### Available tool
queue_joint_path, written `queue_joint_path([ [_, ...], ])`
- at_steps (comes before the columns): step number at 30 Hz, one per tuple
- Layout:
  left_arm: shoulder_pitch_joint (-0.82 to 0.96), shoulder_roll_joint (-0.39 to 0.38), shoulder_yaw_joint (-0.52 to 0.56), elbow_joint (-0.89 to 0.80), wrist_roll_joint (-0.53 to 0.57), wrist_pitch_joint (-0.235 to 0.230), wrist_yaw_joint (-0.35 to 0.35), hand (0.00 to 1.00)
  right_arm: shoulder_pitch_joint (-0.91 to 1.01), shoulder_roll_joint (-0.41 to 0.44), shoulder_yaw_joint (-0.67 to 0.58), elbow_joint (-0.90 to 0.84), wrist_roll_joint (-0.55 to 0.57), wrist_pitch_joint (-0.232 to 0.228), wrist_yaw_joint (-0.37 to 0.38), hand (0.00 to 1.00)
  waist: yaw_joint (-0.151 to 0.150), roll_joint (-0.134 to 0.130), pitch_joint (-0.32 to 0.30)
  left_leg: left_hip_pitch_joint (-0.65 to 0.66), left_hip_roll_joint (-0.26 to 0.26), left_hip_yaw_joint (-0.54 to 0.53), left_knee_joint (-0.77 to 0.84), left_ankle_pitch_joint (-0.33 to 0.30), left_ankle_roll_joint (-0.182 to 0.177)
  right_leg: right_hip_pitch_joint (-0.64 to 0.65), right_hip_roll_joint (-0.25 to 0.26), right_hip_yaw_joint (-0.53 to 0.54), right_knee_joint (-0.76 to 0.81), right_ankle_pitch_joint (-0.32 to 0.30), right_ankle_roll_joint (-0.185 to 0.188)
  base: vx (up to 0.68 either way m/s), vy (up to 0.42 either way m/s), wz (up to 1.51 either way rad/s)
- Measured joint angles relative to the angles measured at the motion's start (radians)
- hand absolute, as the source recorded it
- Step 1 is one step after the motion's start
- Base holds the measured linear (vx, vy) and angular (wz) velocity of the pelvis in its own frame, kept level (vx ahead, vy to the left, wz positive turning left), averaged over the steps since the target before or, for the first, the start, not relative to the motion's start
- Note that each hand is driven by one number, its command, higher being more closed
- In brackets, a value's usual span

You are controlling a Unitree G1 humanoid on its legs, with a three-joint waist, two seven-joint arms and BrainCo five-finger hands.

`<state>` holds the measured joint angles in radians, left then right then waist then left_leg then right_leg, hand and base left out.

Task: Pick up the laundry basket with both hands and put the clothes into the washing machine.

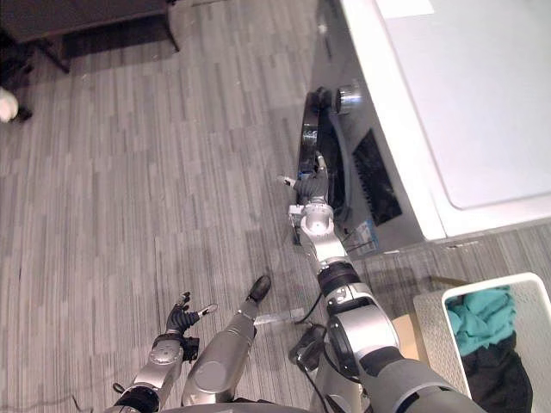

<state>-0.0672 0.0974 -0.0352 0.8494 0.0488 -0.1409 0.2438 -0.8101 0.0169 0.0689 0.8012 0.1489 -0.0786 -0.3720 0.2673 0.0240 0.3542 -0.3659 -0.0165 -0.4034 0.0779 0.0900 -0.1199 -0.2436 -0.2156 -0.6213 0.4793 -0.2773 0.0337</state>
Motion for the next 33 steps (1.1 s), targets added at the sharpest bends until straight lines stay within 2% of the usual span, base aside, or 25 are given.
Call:
queue_joint_path([
  [1, -0.003, -0.001, 0.001, -0.006, 0.0, 0.0, 0.001, 0.0, -0.022, 0.022, 0.0, 0.0, 0.011, 0.0, 0.0, 0.0, 0.008, 0.0, 0.0, -0.012, -0.002, -0.008, 0.002, 0.005, -0.007, -0.001, -0.011, -0.028, 0.018, -0.013, -0.004, 0.05, -0.155, 0.64],
  [4, -0.044, -0.026, 0.005, -0.026, -0.007, 0.0, 0.011, 0.0, -0.127, 0.062, 0.018, 0.0, 0.056, 0.0, -0.006, 0.0, 0.067, 0.002, 0.002, -0.049, -0.007, -0.023, 0.011, 0.026, -0.019, -0.007, -0.033, -0.099, 0.063, -0.058, -0.005, 0.07, -0.186, 0.66],
  [8, -0.116, -0.078, -0.007, -0.079, -0.02, -0.001, 0.024, 0.0, -0.333, 0.138, 0.19, -0.045, 0.131, -0.033, 0.01, 0.0, 0.135, 0.006, 0.005, -0.076, -0.032, -0.084, 0.028, 0.03, -0.026, 0.032, -0.047, -0.214, 0.074, -0.095, -0.007, 0.1, -0.199, 0.73],
  [12, -0.143, -0.104, -0.017, -0.12, -0.021, -0.024, 0.026, 0.0, -0.411, 0.141, 0.225, -0.127, 0.17, -0.073, 0.031, 0.0, 0.152, 0.005, 0.006, -0.075, -0.047, -0.105, 0.029, 0.03, -0.026, 0.069, -0.047, -0.26, 0.074, -0.107, 0.008, 0.09, -0.136, 0.56],
  [14, -0.148, -0.109, -0.017, -0.12, -0.038, -0.024, 0.027, 0.0, -0.403, 0.141, 0.251, -0.152, 0.189, -0.073, 0.036, 0.0, 0.148, 0.003, 0.007, -0.075, -0.044, -0.088, 0.029, 0.03, -0.026, 0.064, -0.048, -0.251, 0.068, -0.107, 0.008, -0.02, -0.033, -0.19],
  [17, -0.16, -0.113, -0.019, -0.12, -0.058, -0.024, 0.032, 0.0, -0.325, 0.135, 0.339, -0.261, 0.204, -0.074, 0.044, 0.0, 0.13, -0.023, 0.022, -0.074, -0.014, -0.011, 0.029, 0.029, -0.025, 0.028, -0.04, -0.192, 0.048, -0.103, 0.002, -0.11, 0.029, -0.91],
  [19, -0.196, -0.109, -0.039, -0.12, -0.06, -0.023, 0.043, 0.0, -0.206, 0.115, 0.406, -0.391, 0.197, -0.08, 0.047, 0.0, 0.112, -0.041, 0.033, -0.073, 0.028, 0.056, 0.03, 0.028, -0.024, -0.01, -0.011, -0.125, 0.029, -0.072, -0.024, -0.19, 0.049, -1.25],
  [20, -0.237, -0.108, -0.053, -0.126, -0.06, -0.022, 0.047, 0.0, -0.107, 0.083, 0.46, -0.473, 0.171, -0.081, 0.054, 0.0, 0.094, -0.053, 0.039, -0.073, 0.06, 0.101, 0.03, 0.028, -0.025, -0.038, 0.019, -0.069, 0.012, -0.047, -0.031, -0.2, 0.036, -1.2],
  [22, -0.282, -0.096, -0.083, -0.133, -0.06, -0.022, 0.051, 0.0, -0.014, 0.047, 0.51, -0.518, 0.136, -0.083, 0.072, 0.0, 0.06, -0.06, 0.043, -0.072, 0.089, 0.134, 0.031, 0.026, -0.027, -0.062, 0.05, -0.02, -0.008, -0.019, -0.045, -0.22, 0.014, -1.14],
  [23, -0.338, -0.067, -0.111, -0.132, -0.057, -0.022, 0.054, 0.0, 0.071, 0.001, 0.57, -0.536, 0.08, -0.089, 0.099, 0.0, 0.027, -0.068, 0.048, -0.072, 0.118, 0.165, 0.031, 0.024, -0.028, -0.082, 0.087, 0.029, -0.04, 0.019, -0.061, -0.23, 0.008, -1.13],
  [24, -0.362, -0.049, -0.119, -0.131, -0.054, -0.022, 0.058, 0.0, 0.107, -0.021, 0.594, -0.539, 0.058, -0.089, 0.114, 0.0, 0.012, -0.07, 0.049, -0.073, 0.127, 0.176, 0.03, 0.023, -0.03, -0.092, 0.102, 0.05, -0.052, 0.033, -0.065, -0.23, 0.013, -1.19],
  [26, -0.487, 0.026, -0.151, -0.098, -0.005, -0.021, 0.072, 0.0, 0.25, -0.098, 0.64, -0.542, 0.004, -0.089, 0.173, 0.0, -0.038, -0.086, 0.057, -0.074, 0.153, 0.233, 0.024, 0.024, -0.03, -0.129, 0.133, 0.117, -0.076, 0.067, -0.072, -0.23, 0.016, -0.99],
  [27, -0.514, 0.044, -0.156, -0.082, 0.009, -0.02, 0.073, 0.0, 0.274, -0.111, 0.64, -0.542, -0.003, -0.089, 0.186, 0.0, -0.046, -0.089, 0.058, -0.074, 0.157, 0.242, 0.023, 0.024, -0.03, -0.136, 0.137, 0.129, -0.077, 0.072, -0.071, -0.17, -0.005, -0.8],
  [28, -0.565, 0.087, -0.158, -0.052, 0.04, -0.02, 0.077, 0.0, 0.314, -0.129, 0.637, -0.543, -0.004, -0.092, 0.212, 0.0, -0.066, -0.095, 0.062, -0.075, 0.163, 0.258, 0.022, 0.024, -0.03, -0.151, 0.147, 0.154, -0.084, 0.086, -0.077, -0.1, -0.023, -0.65],
  [30, -0.651, 0.182, -0.155, 0.025, 0.101, -0.006, 0.09, 0.0, 0.377, -0.157, 0.617, -0.574, -0.002, -0.099, 0.26, 0.0, -0.096, -0.107, 0.068, -0.076, 0.175, 0.291, 0.015, 0.024, -0.029, -0.176, 0.158, 0.189, -0.09, 0.107, -0.083, -0.1, -0.031, -0.68],
  [32, -0.77, 0.328, -0.157, 0.121, 0.183, 0.028, 0.096, 0.0, 0.474, -0.195, 0.574, -0.624, 0.018, -0.124, 0.325, 0.0, -0.139, -0.122, 0.076, -0.086, 0.176, 0.304, 0.004, 0.027, -0.029, -0.209, 0.165, 0.221, -0.095, 0.128, -0.09, -0.04, -0.016, -0.46],
  [33, -0.797, 0.363, -0.158, 0.146, 0.214, 0.039, 0.099, 0.0, 0.495, -0.199, 0.559, -0.624, 0.031, -0.134, 0.343, 0.0, -0.151, -0.125, 0.077, -0.091, 0.176, 0.306, 0.003, 0.029, -0.028, -0.216, 0.165, 0.225, -0.095, 0.131, -0.093, 0.01, 0.0, -0.25],
])
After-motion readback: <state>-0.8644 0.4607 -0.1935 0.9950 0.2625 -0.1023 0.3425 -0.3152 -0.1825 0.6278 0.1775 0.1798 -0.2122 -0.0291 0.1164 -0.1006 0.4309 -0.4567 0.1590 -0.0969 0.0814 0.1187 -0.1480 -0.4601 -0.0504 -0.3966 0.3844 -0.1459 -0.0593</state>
